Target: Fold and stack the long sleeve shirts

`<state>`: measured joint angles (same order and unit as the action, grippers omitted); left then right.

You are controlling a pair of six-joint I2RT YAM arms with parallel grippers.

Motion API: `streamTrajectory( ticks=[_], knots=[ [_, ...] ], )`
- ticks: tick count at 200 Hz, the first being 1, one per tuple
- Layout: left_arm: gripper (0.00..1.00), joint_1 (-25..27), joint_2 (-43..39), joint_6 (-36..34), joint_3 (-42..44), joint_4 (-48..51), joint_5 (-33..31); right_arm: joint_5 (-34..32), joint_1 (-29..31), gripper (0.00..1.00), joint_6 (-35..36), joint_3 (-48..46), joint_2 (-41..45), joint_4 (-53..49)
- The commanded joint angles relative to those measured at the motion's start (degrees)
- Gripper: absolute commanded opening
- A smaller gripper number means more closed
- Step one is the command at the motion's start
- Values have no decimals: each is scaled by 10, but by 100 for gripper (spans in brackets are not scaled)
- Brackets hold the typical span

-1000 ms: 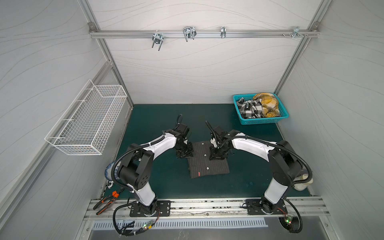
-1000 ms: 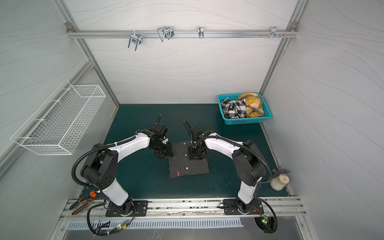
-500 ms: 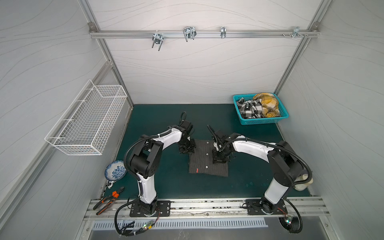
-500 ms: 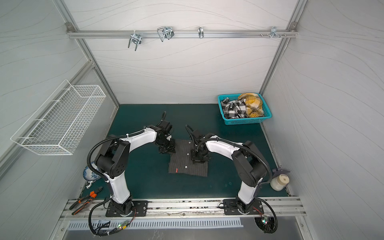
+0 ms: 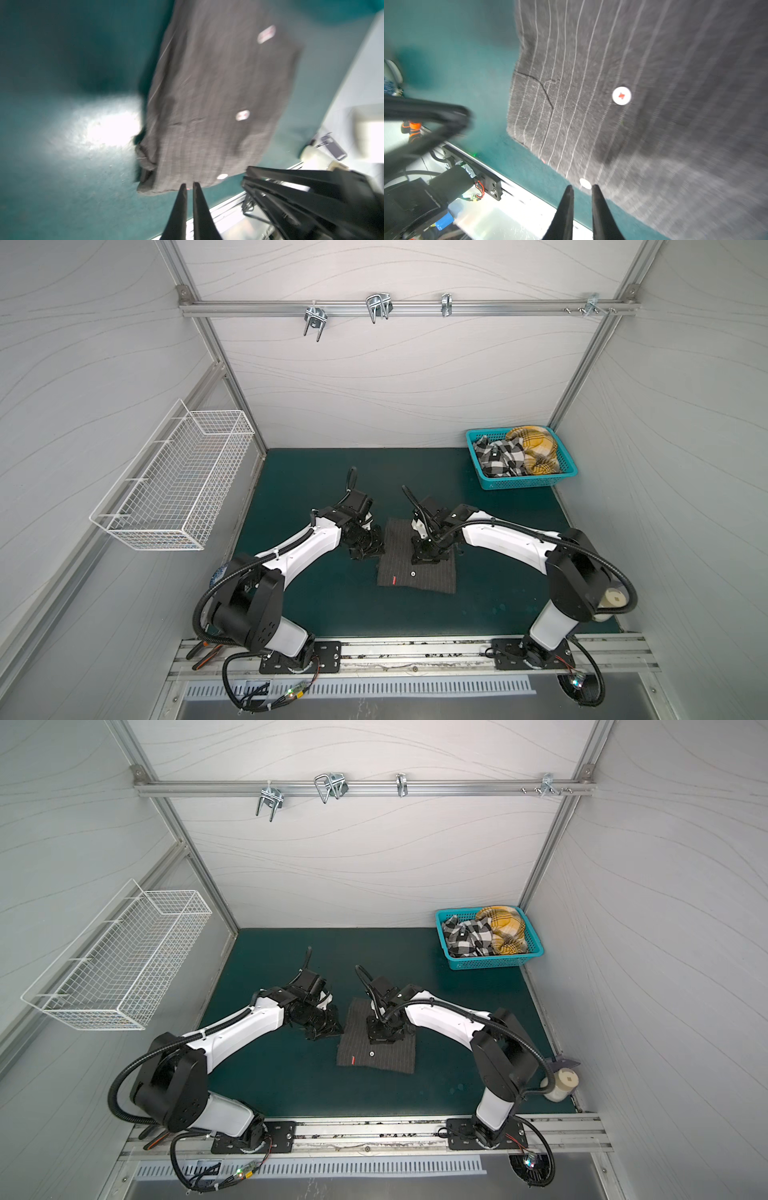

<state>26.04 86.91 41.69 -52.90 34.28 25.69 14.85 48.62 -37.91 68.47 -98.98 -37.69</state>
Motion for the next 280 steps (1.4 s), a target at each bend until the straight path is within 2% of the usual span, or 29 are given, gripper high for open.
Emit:
streamTrajectory(
  ticks=[1,33,53,79,108,124,147,170,202,239,280],
  knots=[
    [9,2,42,18,8,-67,50,18,-3,18,-9,-5,-39,13],
    [4,2,78,12,9,-72,32,7,-16,16,-1,7,-86,8],
    [3,2,77,19,25,-81,31,6,-21,16,3,7,-80,2],
    [3,2,64,20,54,-84,27,-11,-21,22,7,9,-41,-18],
    [4,3,35,32,79,-97,38,-43,-26,38,19,12,19,-55],
    [9,2,14,22,56,-70,26,-42,-45,43,25,0,54,-61],
    [14,2,-4,-4,-9,-22,5,-25,-88,45,42,-16,79,-65],
    [14,-3,19,-32,-82,22,-14,-3,-140,42,61,-26,72,-63],
    [13,-14,85,-46,-132,22,-8,36,-194,28,82,-36,37,-45],
    [10,-14,160,-50,-154,7,-4,45,-200,21,94,-32,-10,-26],
    [8,-15,198,-44,-136,-9,-10,33,-202,19,92,-37,-51,-10]
  ],
)
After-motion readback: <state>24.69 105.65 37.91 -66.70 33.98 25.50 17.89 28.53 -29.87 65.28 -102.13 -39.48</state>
